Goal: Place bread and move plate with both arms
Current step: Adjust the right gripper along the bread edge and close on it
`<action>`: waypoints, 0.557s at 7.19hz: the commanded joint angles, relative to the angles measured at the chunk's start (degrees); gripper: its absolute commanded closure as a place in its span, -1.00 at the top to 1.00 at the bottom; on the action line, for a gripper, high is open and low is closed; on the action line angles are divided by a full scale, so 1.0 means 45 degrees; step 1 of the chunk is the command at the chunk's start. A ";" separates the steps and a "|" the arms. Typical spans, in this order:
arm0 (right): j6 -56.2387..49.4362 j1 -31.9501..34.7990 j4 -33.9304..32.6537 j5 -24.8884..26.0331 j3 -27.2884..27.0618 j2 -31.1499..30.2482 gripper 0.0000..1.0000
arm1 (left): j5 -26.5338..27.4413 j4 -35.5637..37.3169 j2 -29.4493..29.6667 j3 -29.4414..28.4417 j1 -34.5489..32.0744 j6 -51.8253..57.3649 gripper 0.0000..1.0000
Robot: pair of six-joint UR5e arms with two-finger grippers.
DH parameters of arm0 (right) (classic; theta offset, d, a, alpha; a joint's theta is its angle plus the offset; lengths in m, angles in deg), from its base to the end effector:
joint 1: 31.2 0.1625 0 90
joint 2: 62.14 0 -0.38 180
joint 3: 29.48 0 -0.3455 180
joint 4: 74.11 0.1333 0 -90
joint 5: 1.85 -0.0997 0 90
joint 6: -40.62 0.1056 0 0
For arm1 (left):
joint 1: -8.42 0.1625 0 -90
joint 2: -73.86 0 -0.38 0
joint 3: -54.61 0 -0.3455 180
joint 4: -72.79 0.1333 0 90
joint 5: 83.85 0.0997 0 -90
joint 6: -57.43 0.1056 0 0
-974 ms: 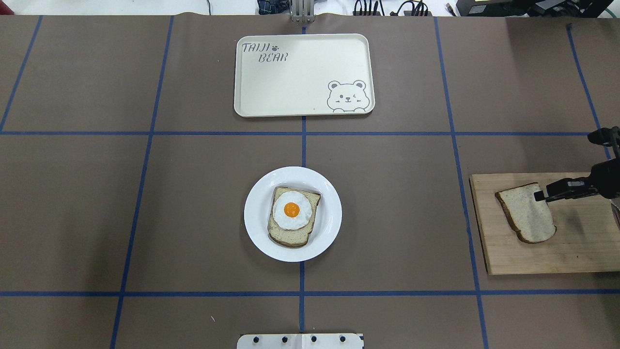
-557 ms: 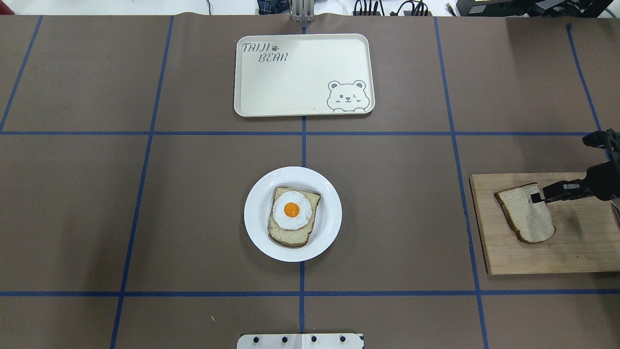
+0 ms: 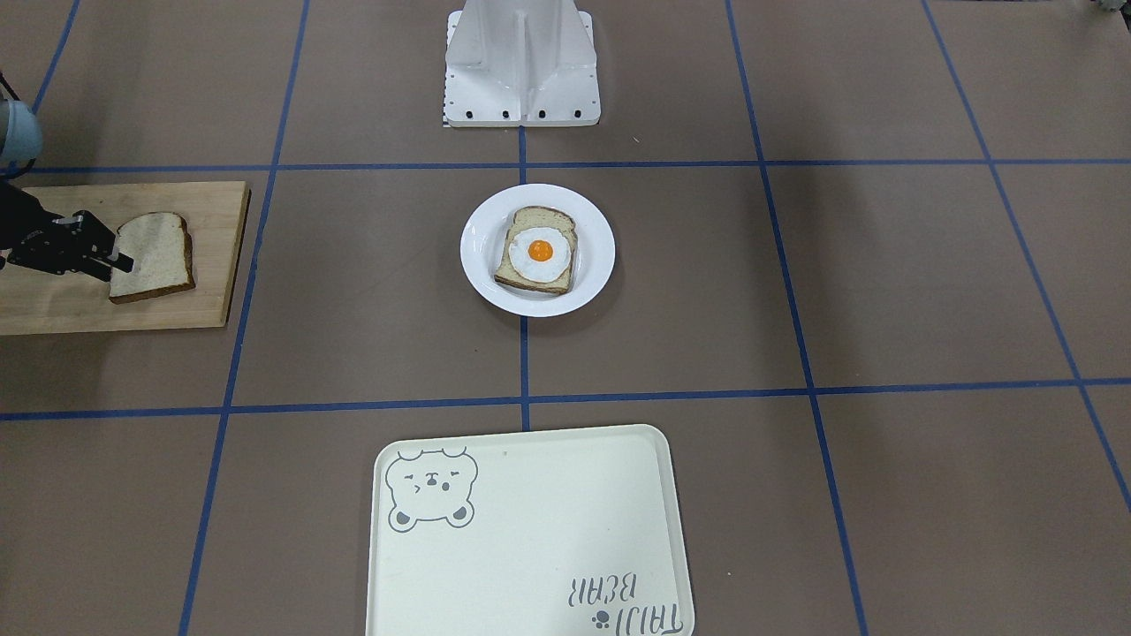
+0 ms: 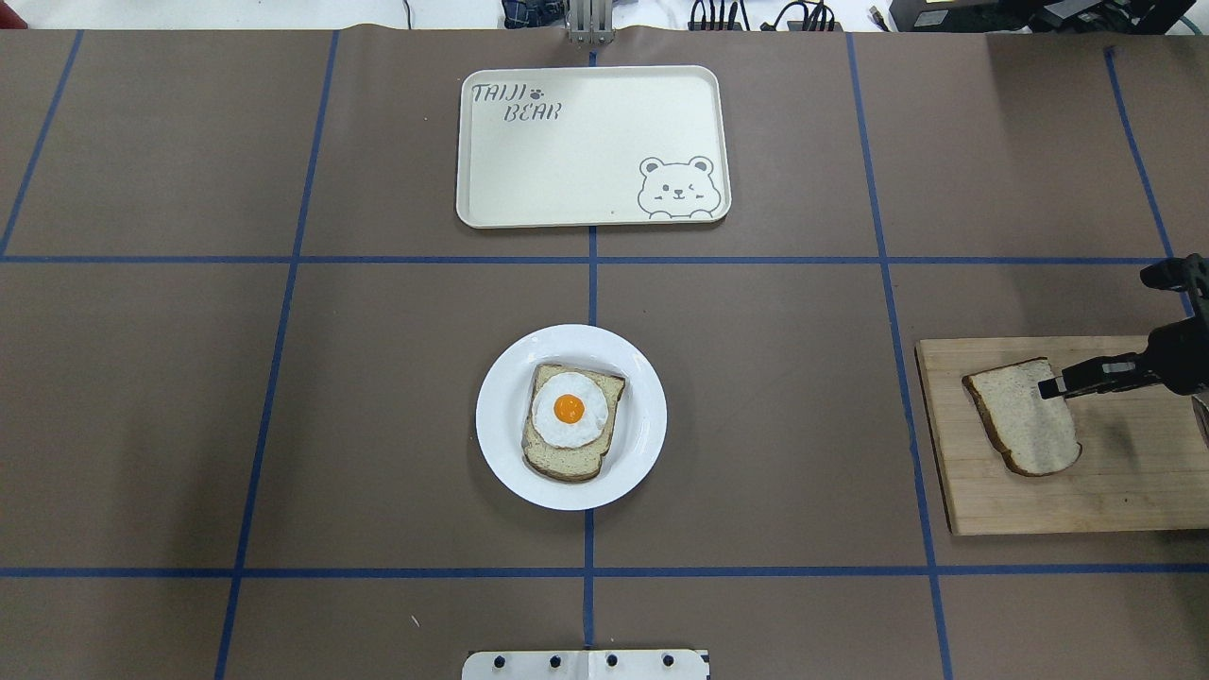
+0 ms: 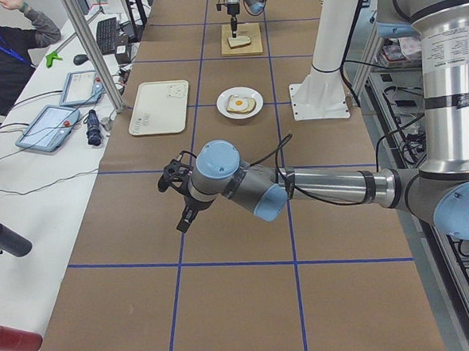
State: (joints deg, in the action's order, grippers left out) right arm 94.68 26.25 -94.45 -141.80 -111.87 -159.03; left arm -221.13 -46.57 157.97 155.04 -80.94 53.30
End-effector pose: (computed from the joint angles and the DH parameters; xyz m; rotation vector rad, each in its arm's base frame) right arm -0.1719 -0.3668 0.5833 0.1035 -1.1903 -0.0895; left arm -0.0509 -0.4287 0.5170 0.5229 0.8220 0.1879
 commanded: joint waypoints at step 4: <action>-0.0940 -0.0306 0.0652 0.0201 -0.0011 -0.0636 0.01 | 0.0000 0.0000 0.0000 0.0046 -0.0005 -0.0096 0.98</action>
State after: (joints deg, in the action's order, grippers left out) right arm 90.55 25.36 -92.21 -141.20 -111.93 -161.18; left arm -221.13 -46.59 157.97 155.17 -80.91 52.91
